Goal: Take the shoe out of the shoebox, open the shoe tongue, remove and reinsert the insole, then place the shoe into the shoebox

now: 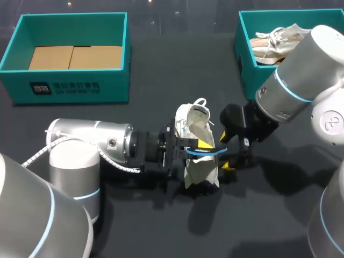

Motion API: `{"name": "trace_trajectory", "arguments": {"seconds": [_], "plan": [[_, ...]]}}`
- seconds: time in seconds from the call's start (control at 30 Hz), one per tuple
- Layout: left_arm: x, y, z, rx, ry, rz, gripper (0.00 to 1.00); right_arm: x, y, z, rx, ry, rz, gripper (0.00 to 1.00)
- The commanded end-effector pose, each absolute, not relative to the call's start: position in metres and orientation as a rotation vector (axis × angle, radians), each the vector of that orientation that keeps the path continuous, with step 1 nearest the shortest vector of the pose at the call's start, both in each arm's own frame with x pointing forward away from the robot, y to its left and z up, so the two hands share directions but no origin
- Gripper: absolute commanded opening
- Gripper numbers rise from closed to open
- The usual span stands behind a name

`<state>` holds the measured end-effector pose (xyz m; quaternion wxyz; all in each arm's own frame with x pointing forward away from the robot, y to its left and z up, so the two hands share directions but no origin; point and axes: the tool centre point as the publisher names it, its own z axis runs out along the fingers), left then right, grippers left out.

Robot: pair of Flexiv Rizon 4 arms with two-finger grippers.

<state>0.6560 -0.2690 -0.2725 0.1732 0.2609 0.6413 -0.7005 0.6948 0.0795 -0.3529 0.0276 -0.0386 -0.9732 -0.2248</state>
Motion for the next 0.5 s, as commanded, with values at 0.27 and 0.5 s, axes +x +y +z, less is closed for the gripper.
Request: {"name": "trace_trajectory", "arguments": {"seconds": [0.27,0.5], "plan": [[0.667,-0.269,-0.288,0.693,1.823,-1.971,0.0,0.694,0.08,-0.354,-0.12,-3.007,-0.693,1.0],[0.67,-0.264,-0.293,0.658,1.837,-1.969,0.0,0.694,0.08,-0.354,-0.12,-3.007,-0.693,1.0]]}}
